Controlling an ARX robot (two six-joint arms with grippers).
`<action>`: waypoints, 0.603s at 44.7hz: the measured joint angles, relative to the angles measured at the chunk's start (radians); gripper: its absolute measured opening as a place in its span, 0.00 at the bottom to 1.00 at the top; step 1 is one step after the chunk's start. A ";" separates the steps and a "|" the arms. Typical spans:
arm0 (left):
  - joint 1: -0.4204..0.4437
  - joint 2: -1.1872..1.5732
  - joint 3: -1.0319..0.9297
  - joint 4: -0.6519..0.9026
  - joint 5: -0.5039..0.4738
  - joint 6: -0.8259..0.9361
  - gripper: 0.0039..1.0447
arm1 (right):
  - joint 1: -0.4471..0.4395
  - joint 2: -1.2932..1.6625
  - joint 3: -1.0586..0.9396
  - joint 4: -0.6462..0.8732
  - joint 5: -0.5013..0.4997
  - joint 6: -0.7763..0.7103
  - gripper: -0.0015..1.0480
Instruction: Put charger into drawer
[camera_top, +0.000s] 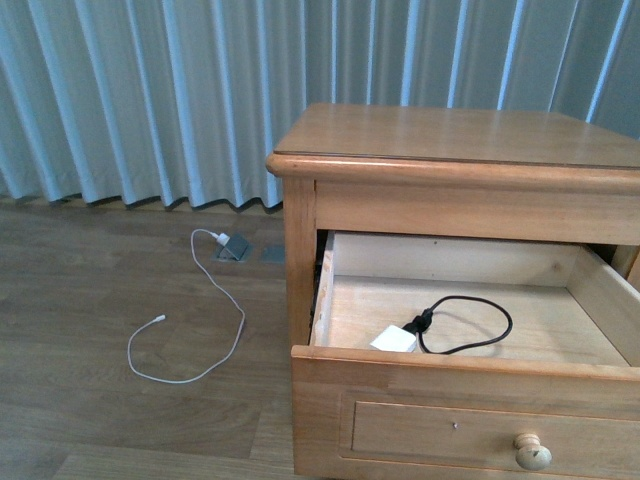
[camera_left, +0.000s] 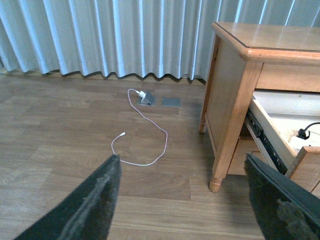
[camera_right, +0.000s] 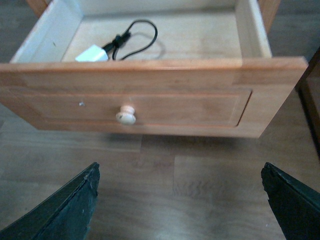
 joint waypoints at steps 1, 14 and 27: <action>0.000 0.000 0.000 0.000 0.000 0.000 0.79 | 0.002 0.026 0.005 0.002 -0.006 0.008 0.92; 0.000 0.000 0.000 0.000 0.000 0.000 0.94 | 0.092 0.462 0.137 0.193 0.053 0.129 0.92; 0.000 0.000 0.000 0.000 0.000 0.000 0.94 | 0.182 0.765 0.258 0.335 0.137 0.146 0.92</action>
